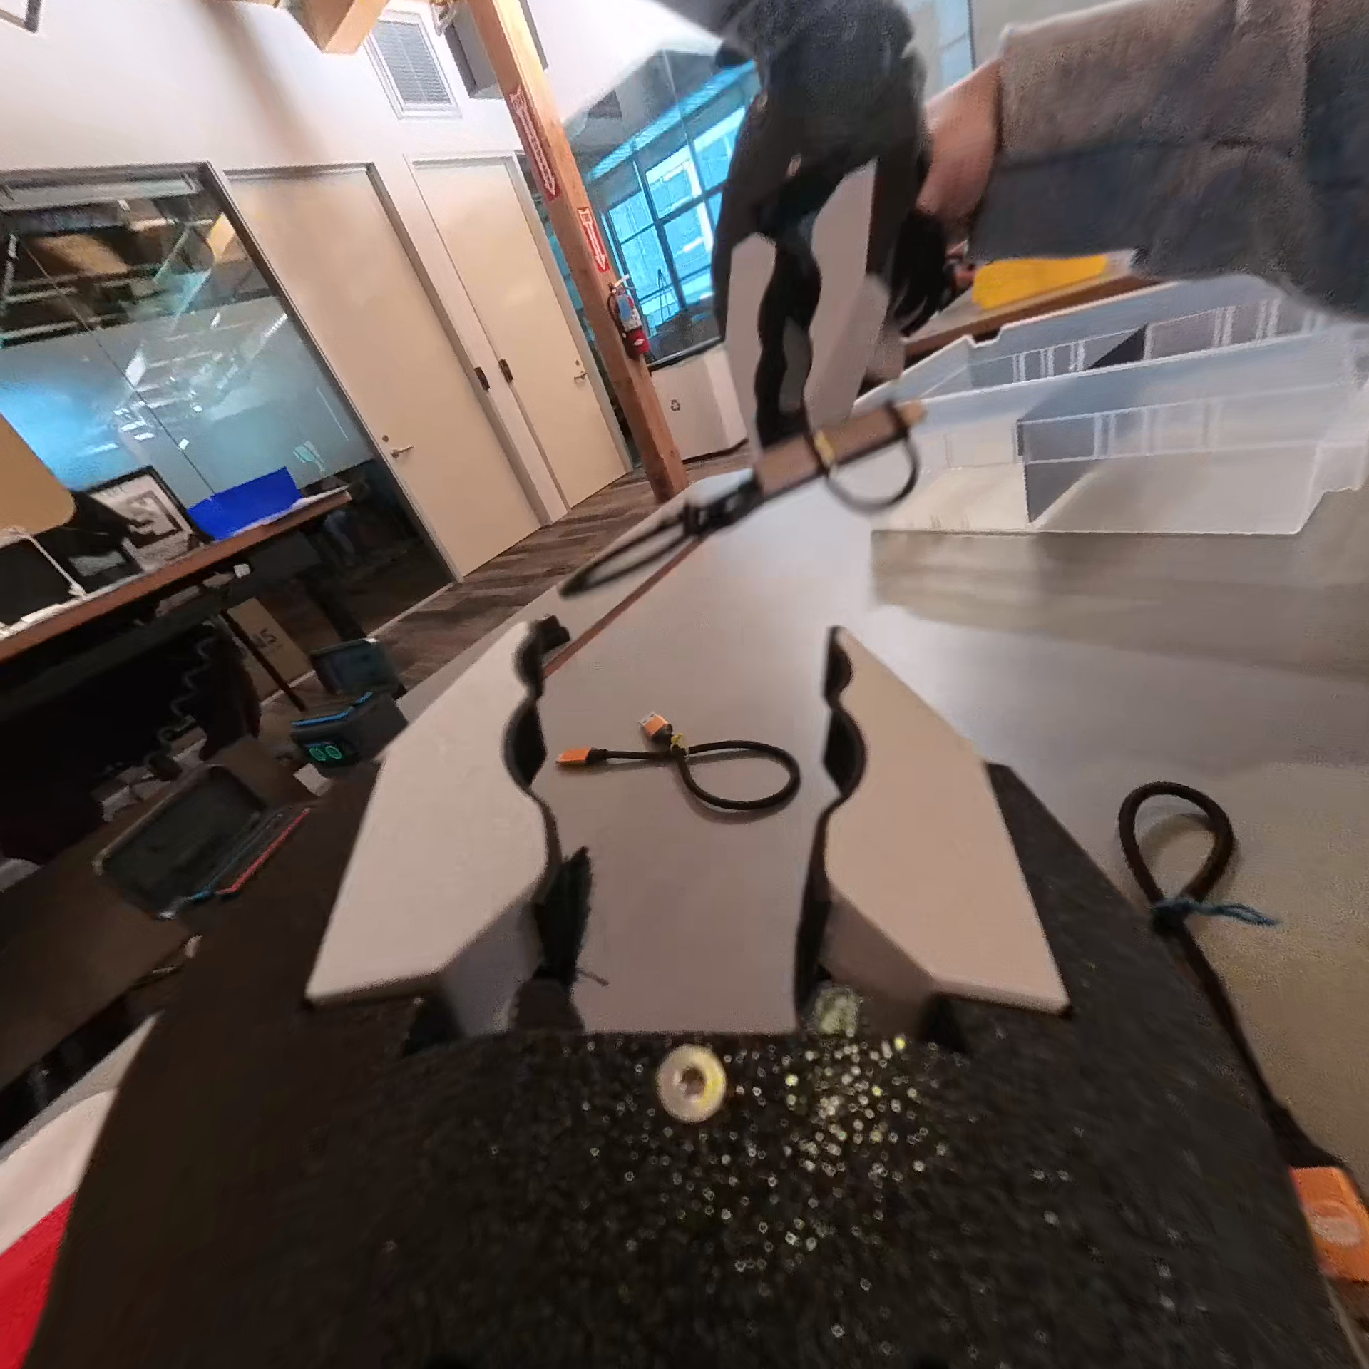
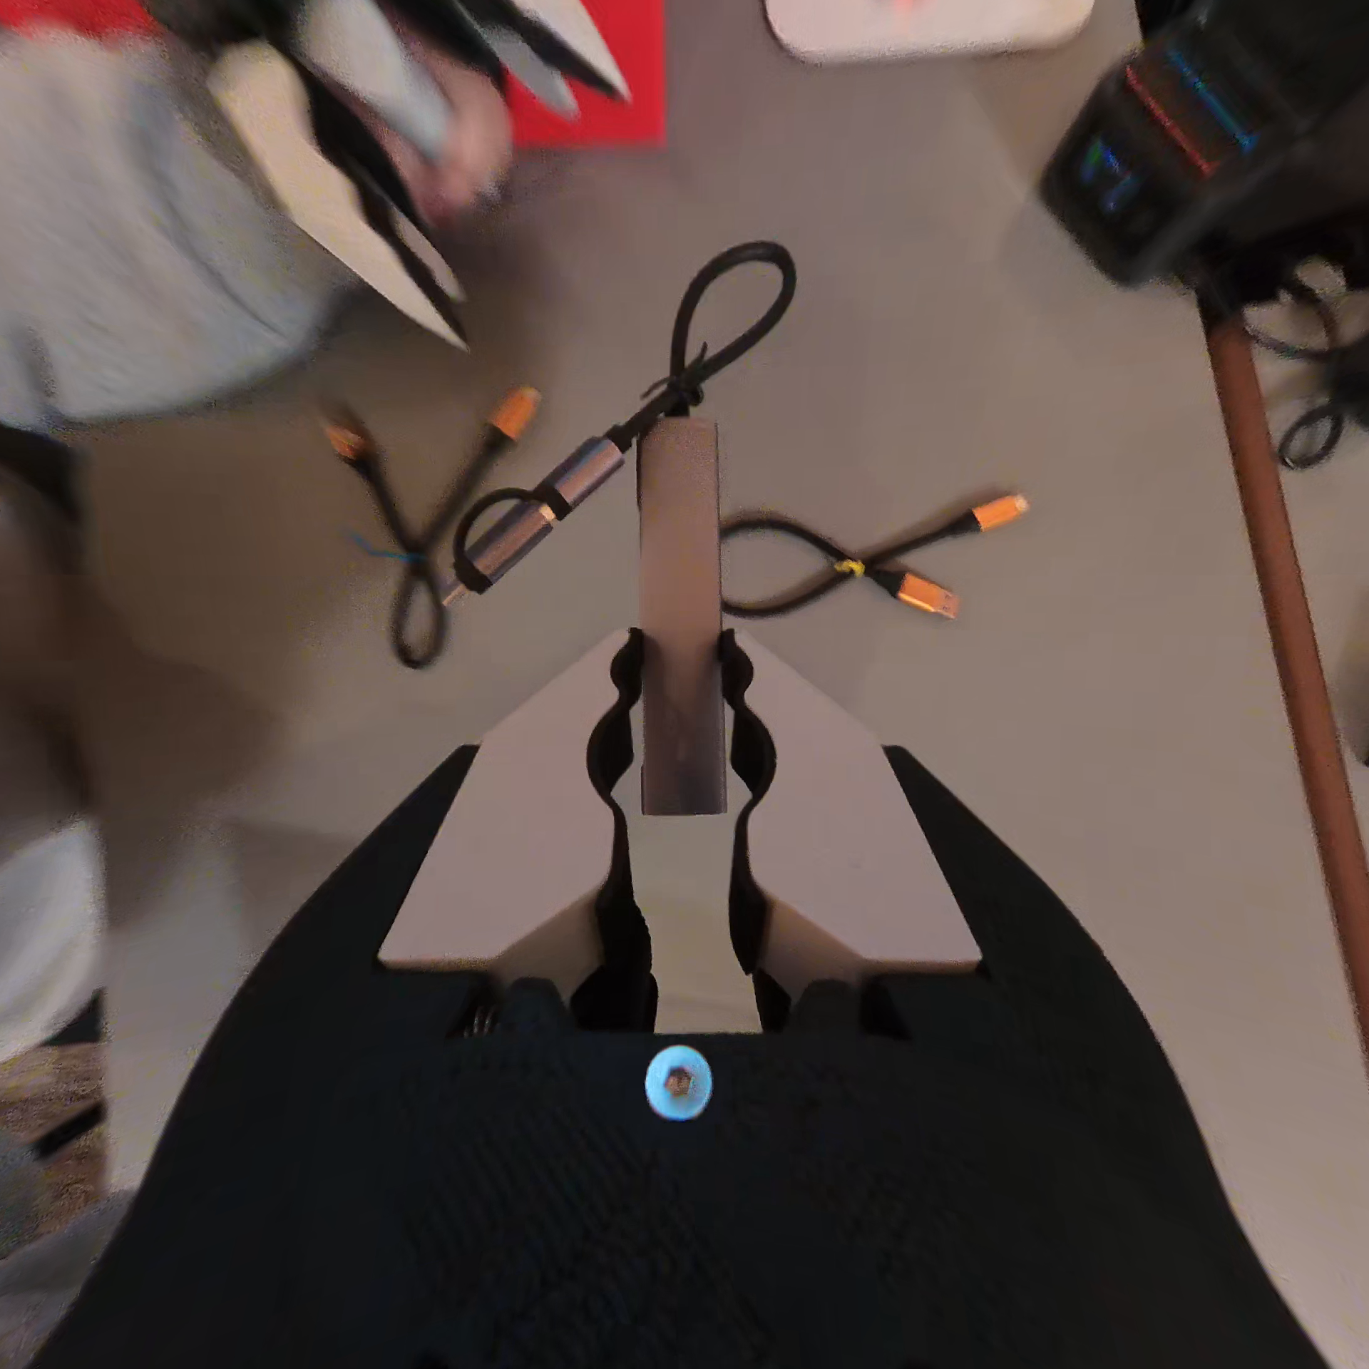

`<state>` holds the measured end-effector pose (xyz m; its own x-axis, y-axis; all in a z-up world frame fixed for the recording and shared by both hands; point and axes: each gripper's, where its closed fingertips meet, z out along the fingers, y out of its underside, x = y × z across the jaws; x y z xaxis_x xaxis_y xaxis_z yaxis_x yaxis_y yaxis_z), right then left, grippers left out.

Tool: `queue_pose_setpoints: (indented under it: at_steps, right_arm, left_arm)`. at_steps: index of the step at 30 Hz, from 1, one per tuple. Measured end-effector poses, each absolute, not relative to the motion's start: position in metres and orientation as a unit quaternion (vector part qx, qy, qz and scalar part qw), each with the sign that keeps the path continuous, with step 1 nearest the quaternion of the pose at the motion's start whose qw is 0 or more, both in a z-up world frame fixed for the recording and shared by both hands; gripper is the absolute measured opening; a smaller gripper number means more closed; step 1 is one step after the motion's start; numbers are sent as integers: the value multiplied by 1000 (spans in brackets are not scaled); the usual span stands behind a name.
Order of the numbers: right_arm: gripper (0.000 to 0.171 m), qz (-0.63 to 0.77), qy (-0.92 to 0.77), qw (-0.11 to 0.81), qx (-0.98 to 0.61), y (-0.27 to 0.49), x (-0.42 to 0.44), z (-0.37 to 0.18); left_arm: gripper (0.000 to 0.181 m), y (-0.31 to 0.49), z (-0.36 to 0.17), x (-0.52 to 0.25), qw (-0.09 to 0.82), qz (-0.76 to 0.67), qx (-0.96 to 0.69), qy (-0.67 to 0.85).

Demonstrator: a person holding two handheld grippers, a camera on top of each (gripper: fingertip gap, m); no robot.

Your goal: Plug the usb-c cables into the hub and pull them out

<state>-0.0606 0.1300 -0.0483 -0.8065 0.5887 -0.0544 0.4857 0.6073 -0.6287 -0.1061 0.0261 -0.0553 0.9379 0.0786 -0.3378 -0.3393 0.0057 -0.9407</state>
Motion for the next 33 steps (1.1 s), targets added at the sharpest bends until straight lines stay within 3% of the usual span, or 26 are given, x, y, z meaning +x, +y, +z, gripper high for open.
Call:
queue_pose_setpoints:
  at_steps: [1,2,3,5,15,17,19,23,26,28,33]
  right_arm:
    - [19,353,-886,63,-294,124,-53,-36]
    - [19,380,-879,40,-285,116,-44,-25]
    - [19,403,-873,11,-273,107,-34,-15]
    - [19,430,-867,-41,-247,89,-14,-3]
    - [20,435,-855,-226,-169,34,41,-7]
    - [20,428,-854,-241,-169,33,43,-10]
    - [20,421,-854,-250,-174,35,43,-13]
    - [24,479,-834,-161,-220,39,9,-8]
    - [41,516,-800,37,-304,71,-48,2]
    - [40,504,-761,148,-379,103,-78,-2]
    - [26,446,-688,237,-521,145,-111,-59]
  left_arm:
    - [97,29,-54,-105,707,133,-690,86]
    - [117,33,-53,-101,705,114,-695,80]
    - [125,37,-53,-95,700,96,-703,83]
    - [124,43,-50,-72,706,64,-696,118]
    - [41,20,-5,34,745,-13,-594,303]
    - [14,17,-8,45,736,-2,-588,334]
    - [10,20,-10,45,734,35,-587,340]
    - [7,23,-8,10,731,80,-617,279]
    - [7,24,-8,-52,738,156,-638,153]
    - [7,19,-16,-91,724,217,-650,79]
    - [7,12,-34,-132,691,287,-663,19]
